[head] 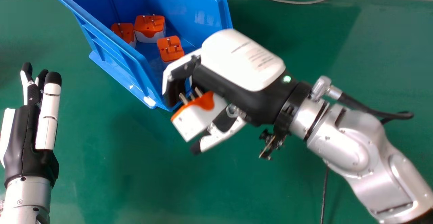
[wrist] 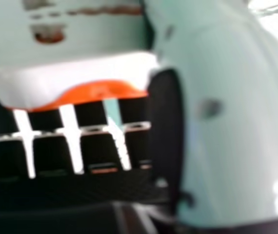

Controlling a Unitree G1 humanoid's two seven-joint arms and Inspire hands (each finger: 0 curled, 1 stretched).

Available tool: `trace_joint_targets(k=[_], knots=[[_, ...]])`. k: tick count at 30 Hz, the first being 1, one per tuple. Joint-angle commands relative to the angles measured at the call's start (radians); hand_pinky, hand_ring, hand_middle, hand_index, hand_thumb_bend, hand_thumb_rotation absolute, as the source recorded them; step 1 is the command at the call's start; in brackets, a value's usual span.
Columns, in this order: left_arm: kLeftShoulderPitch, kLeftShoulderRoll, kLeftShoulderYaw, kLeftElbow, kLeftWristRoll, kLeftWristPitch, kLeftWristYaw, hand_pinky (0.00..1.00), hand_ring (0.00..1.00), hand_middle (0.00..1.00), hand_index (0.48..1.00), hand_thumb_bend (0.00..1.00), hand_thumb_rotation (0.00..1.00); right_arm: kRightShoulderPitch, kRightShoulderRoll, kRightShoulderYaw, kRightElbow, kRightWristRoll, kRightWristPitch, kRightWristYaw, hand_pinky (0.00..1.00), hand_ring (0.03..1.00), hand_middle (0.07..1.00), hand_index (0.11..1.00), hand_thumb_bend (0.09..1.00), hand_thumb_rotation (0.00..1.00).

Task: Pick all objects and put in blue box

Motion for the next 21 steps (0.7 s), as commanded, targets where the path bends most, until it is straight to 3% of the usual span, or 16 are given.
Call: trace_joint_targets(k=[1,7,12,21], knots=[[-0.005,0.001,0.007,-0.013,-0.001,-0.006,0.008,1.0,1.0,1.0,1.0,0.52,0.92,-0.093,0.002,-0.026,0.02,-0.009,-0.021,-0.041,0.34,0.41,0.501,0.481,0.5,0.0],[-0.009,0.003,0.006,-0.005,0.001,-0.01,0.016,1.0,1.0,1.0,1.0,0.52,0.92,-0.25,0.084,0.003,0.18,-0.082,0.004,-0.143,0.33,0.422,0.511,0.489,0.498,0.0],[-0.004,0.001,0.006,-0.011,0.001,-0.007,0.021,1.0,1.0,1.0,1.0,0.51,0.92,-0.344,0.172,0.024,0.32,-0.067,0.025,-0.18,0.33,0.428,0.518,0.502,0.496,0.0],[0.003,0.003,0.006,-0.011,-0.005,-0.015,0.01,1.0,1.0,1.0,1.0,0.51,0.91,-0.583,0.251,0.094,0.614,-0.144,0.046,-0.256,0.33,0.435,0.522,0.517,0.494,0.0]])
